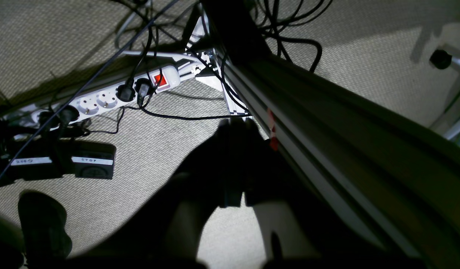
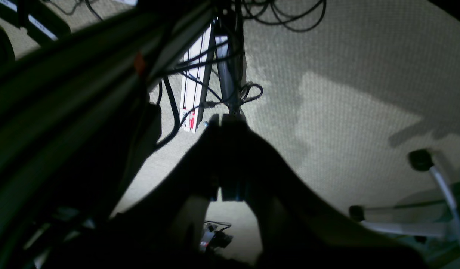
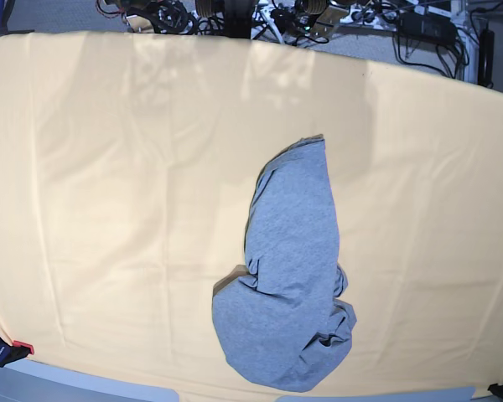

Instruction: Layout the t-shirt on the table in an organized manner, then fold the t-shirt properly

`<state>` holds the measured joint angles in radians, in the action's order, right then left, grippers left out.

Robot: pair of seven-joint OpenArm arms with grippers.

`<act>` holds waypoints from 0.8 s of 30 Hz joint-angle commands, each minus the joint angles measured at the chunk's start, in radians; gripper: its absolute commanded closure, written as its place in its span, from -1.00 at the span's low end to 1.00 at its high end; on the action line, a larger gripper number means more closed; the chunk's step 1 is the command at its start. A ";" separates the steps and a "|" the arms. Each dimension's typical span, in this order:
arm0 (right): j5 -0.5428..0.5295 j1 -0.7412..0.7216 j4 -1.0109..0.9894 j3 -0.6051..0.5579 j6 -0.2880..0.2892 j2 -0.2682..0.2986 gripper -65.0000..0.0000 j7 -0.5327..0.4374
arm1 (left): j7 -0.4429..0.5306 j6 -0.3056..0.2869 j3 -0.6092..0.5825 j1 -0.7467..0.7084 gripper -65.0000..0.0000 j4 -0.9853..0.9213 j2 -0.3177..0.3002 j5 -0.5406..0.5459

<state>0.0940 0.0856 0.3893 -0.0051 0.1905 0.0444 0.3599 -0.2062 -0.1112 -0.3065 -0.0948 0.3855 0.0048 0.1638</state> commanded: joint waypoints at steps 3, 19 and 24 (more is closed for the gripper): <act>-0.001 0.064 0.004 -0.002 0.100 0.026 1.00 0.008 | -0.076 -0.031 -0.005 -0.093 1.00 0.087 -0.015 -0.025; -0.410 0.721 0.898 -0.002 0.262 0.244 1.00 0.404 | -0.360 -0.129 -0.005 -0.633 1.00 1.014 -0.298 0.092; -0.419 0.955 1.262 0.002 0.204 0.304 1.00 0.404 | -0.379 -0.128 -0.002 -0.800 1.00 1.318 -0.402 0.084</act>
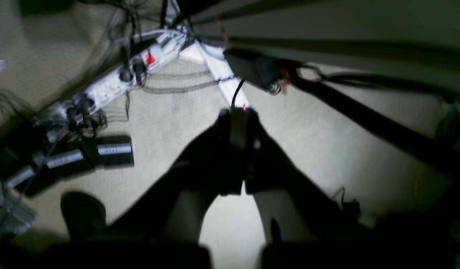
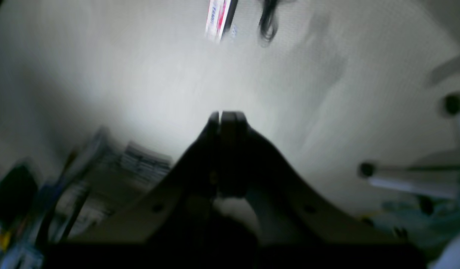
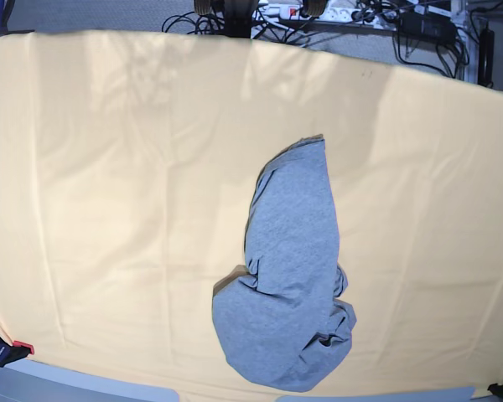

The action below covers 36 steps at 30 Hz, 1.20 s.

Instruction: Layout the t-shirt on the table in an organized manner, then fold the t-shirt properly

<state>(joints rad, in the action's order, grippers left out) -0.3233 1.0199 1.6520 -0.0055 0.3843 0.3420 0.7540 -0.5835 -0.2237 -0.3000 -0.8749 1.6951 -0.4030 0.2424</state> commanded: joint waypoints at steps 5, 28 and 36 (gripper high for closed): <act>0.012 0.186 0.253 0.033 -0.003 0.007 1.00 0.010 | -0.061 -0.016 0.063 -0.148 1.00 0.249 -0.049 0.003; -0.021 0.275 0.704 0.467 -0.045 0.007 1.00 -0.058 | -0.086 -0.121 0.609 -0.229 1.00 0.661 -0.048 0.280; -0.017 0.056 0.704 0.471 -0.035 0.007 1.00 -0.062 | -0.018 -0.121 0.608 -0.010 1.00 0.661 -0.049 0.364</act>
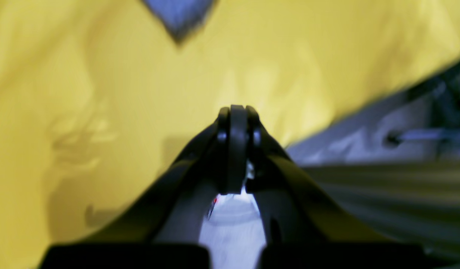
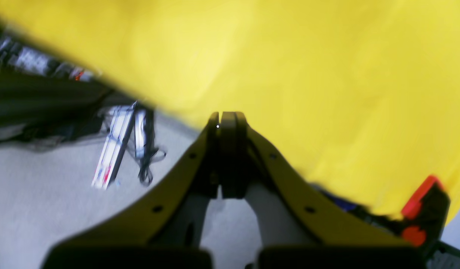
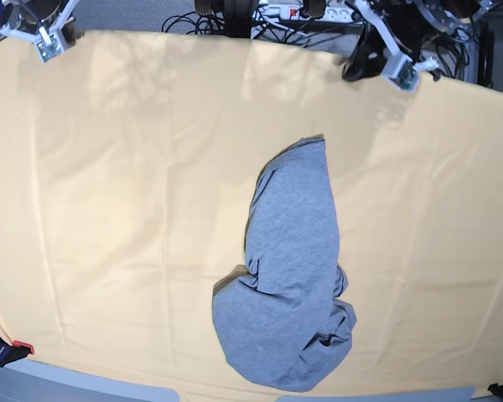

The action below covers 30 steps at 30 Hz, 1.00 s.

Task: Layout the t-shirt on the table in an organized manner, then fold the t-shirt properly
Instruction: 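Lower the left gripper onto the grey t-shirt's narrow end and grasp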

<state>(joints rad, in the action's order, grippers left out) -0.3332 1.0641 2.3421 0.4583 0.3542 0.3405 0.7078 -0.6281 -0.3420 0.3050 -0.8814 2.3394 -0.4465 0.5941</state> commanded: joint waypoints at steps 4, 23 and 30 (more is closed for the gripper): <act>-0.007 -0.085 0.014 0.007 -0.039 0.008 1.00 -0.016 | 0.061 -0.007 0.003 0.105 1.00 0.017 -0.005 0.055; -0.008 -0.197 0.014 0.007 0.005 0.004 1.00 -0.084 | 0.183 -0.006 -0.569 0.685 0.82 -0.416 -0.005 -0.187; -0.007 -0.197 0.011 0.007 0.005 -0.011 1.00 -0.083 | 0.179 0.054 -0.632 0.801 -0.35 -0.504 0.001 -0.201</act>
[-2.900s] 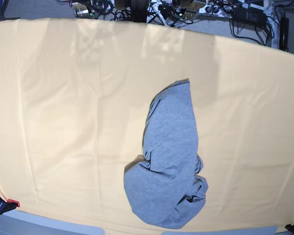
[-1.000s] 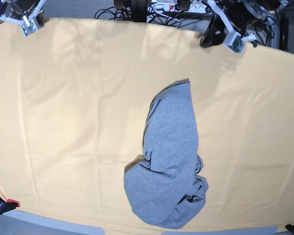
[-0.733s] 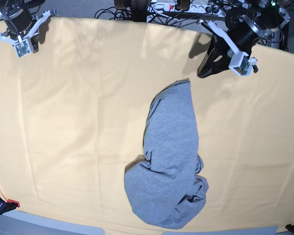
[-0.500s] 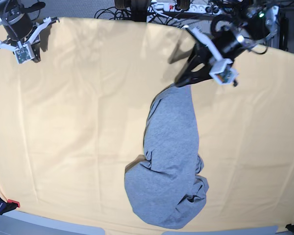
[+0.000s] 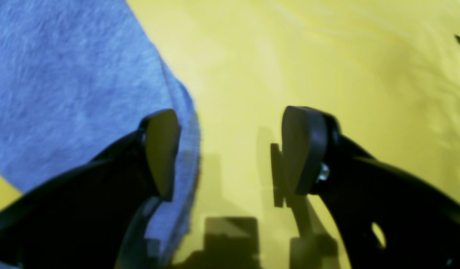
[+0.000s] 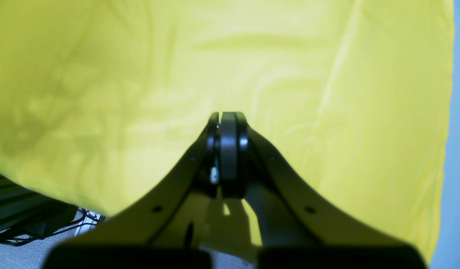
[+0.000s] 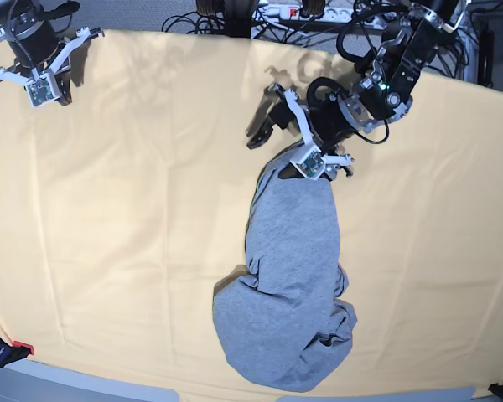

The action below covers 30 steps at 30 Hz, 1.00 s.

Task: Layout the t-shirt on the table in an organized manner, then fold the t-shirt properly
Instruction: 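Lower the left gripper onto the grey t-shirt's narrow end and grasp, then lift the grasped shirt with the left gripper and pull it away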

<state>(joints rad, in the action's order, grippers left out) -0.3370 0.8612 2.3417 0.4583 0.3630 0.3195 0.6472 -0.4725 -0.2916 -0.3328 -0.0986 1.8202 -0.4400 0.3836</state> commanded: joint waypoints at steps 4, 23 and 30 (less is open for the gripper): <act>-0.004 0.006 0.011 0.007 -0.004 0.010 1.00 -0.024 | 0.018 0.002 0.005 0.080 -0.34 -0.061 0.016 0.010; -0.011 0.005 0.011 0.007 0.056 0.010 1.00 -0.072 | -0.518 -0.335 0.008 0.190 1.00 0.003 -0.121 0.271; -0.141 0.002 0.011 0.007 0.193 0.010 1.00 -0.072 | -0.566 -0.406 0.100 0.128 1.00 0.212 -0.428 0.280</act>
<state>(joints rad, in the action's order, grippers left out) -0.4690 0.8593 2.3402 0.4583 0.5591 0.3202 0.5953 -1.0458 -0.6903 -0.2424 0.0166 2.0190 -0.8528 0.6544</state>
